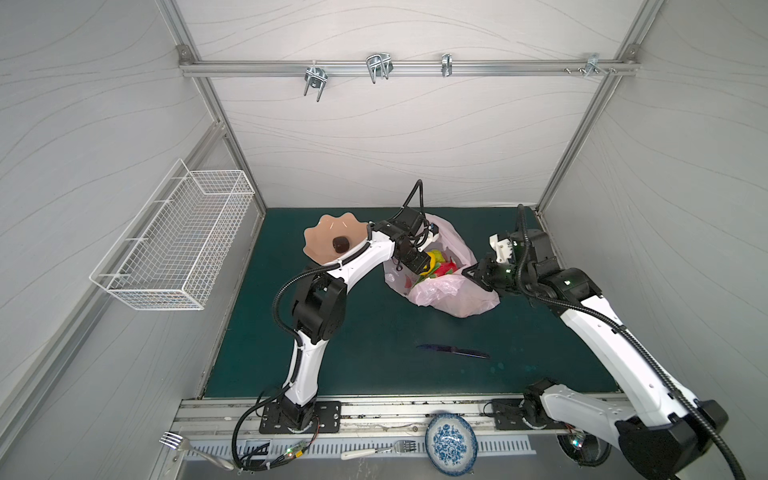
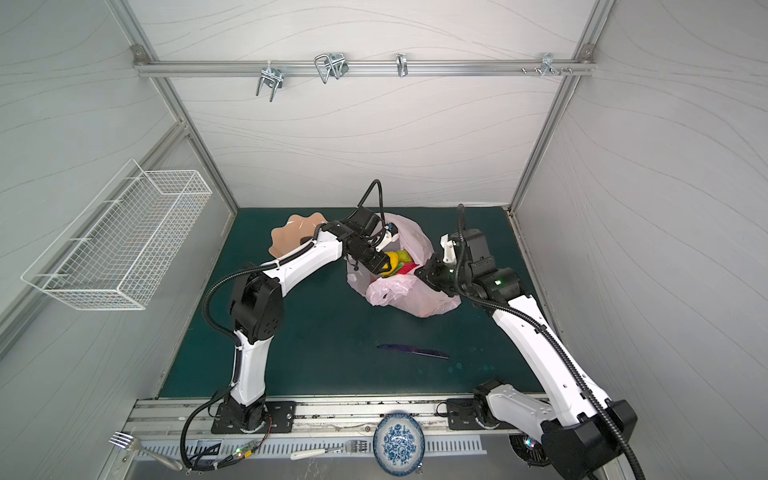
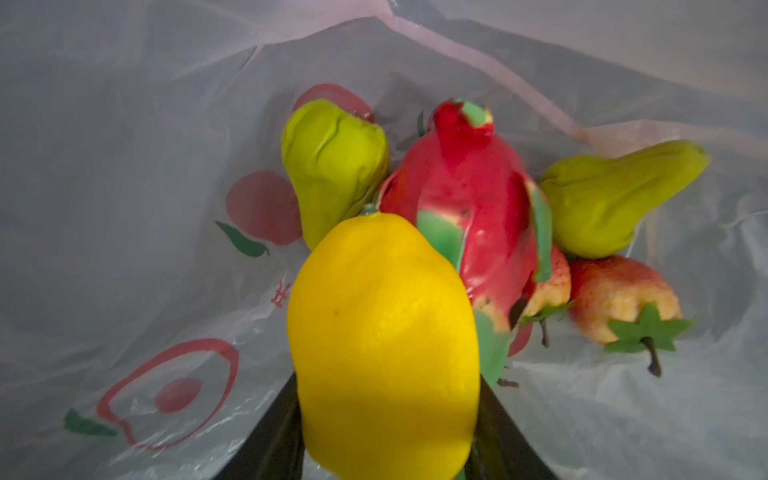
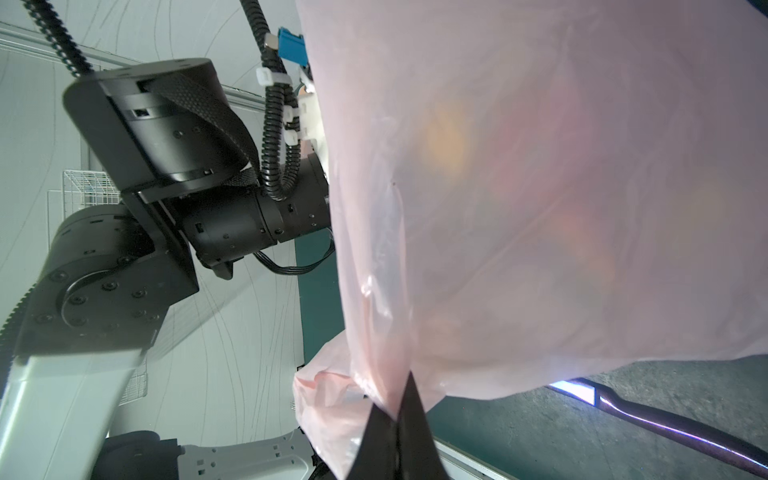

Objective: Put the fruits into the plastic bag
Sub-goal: 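Lower the lemon into the bag and open the left gripper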

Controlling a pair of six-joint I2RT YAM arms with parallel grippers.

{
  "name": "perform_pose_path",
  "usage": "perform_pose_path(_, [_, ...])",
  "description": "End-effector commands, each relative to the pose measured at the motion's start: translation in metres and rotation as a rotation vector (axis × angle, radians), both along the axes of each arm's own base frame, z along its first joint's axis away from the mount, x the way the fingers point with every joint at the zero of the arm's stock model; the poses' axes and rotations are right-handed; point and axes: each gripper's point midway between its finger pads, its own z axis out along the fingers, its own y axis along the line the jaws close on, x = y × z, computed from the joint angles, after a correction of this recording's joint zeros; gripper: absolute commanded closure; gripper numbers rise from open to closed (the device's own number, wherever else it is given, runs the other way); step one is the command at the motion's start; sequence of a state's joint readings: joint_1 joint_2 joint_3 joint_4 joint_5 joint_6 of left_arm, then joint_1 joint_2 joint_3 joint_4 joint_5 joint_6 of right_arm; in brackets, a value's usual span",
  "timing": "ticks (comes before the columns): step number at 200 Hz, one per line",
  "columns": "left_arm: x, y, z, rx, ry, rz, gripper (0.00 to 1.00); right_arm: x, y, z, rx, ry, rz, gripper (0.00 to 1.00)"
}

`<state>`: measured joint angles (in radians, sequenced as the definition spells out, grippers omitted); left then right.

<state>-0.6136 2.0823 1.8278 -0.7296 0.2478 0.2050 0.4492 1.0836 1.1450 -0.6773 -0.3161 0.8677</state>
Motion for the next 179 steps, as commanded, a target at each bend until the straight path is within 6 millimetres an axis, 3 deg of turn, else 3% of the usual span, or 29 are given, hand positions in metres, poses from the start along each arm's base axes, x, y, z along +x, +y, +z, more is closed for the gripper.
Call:
perform_pose_path(1, [0.002,-0.026,0.009,-0.07,-0.004,0.007,0.76,0.002,0.001,0.002,0.016,-0.002,-0.004,1.0])
perform_pose_path(103, [-0.04,-0.07,0.008,-0.249,0.2,-0.062,0.45,0.001,0.0,0.001,0.016,-0.004,-0.005,1.0])
perform_pose_path(122, [-0.044,-0.072,0.01,-0.27,0.224,-0.066,0.41,0.001,0.0,0.0,0.017,-0.005,-0.006,1.0])
perform_pose_path(129, [-0.048,-0.069,0.001,-0.254,0.244,-0.058,0.39,0.001,0.0,0.001,0.019,-0.007,-0.008,1.0])
perform_pose_path(179, [-0.037,-0.056,0.024,-0.292,0.228,-0.006,0.23,0.0,-0.001,0.0,0.018,-0.003,-0.013,1.0])
